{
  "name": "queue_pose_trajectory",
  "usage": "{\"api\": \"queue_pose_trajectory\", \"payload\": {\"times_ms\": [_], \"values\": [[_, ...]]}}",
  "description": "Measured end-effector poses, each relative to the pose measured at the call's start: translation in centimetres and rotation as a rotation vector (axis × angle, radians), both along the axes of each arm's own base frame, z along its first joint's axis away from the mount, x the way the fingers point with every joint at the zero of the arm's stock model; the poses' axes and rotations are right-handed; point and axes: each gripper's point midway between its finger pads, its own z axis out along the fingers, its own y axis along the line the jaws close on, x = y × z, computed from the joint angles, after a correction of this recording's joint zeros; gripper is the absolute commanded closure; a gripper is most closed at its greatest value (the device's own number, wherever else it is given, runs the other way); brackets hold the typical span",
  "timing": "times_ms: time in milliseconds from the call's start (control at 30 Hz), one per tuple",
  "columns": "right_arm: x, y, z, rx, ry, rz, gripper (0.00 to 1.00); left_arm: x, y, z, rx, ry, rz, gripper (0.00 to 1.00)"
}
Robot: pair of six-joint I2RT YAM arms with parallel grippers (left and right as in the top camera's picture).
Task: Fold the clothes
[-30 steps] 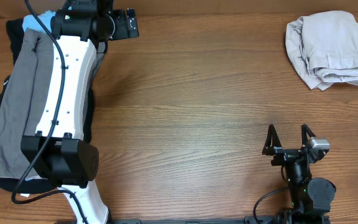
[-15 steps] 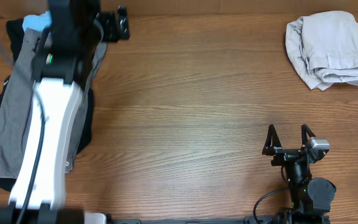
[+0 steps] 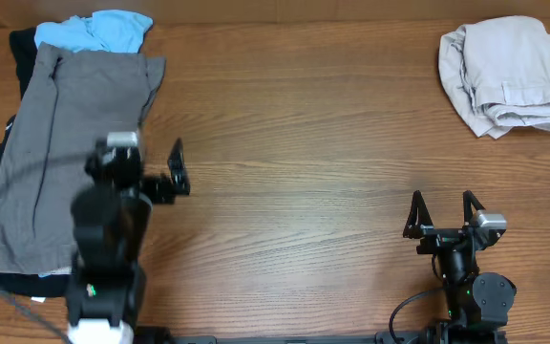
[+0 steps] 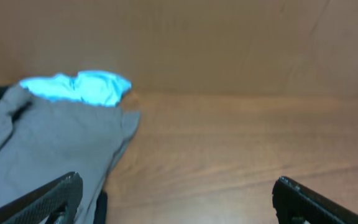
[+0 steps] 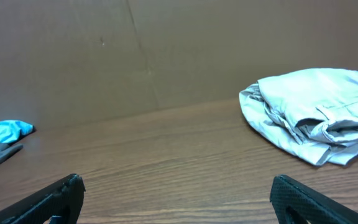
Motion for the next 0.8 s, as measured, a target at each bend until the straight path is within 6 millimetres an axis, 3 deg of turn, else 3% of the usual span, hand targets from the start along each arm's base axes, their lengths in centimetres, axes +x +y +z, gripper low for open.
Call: {"api": "queue_pose_trajectory", "payload": {"times_ms": [167, 233, 433, 800], "values": [[0.0, 0.0, 0.0, 0.000, 0.000, 0.000, 0.00, -3.4, 0.1, -4.5, -0.016, -0.073, 0.003, 0.00], [0.0, 0.0, 0.0, 0.000, 0.000, -0.002, 0.00, -4.2, 0.1, -5.4, -0.017, -0.085, 0.003, 0.00], [0.0, 0.0, 0.0, 0.000, 0.000, -0.002, 0.00, -5.9, 0.4, -4.5, -0.020, -0.209, 0.013, 0.00], [0.0, 0.0, 0.0, 0.000, 0.000, -0.002, 0.00, -6.7, 1.6, -6.5, -0.024, -0.267, 0.069, 0.00]]}}
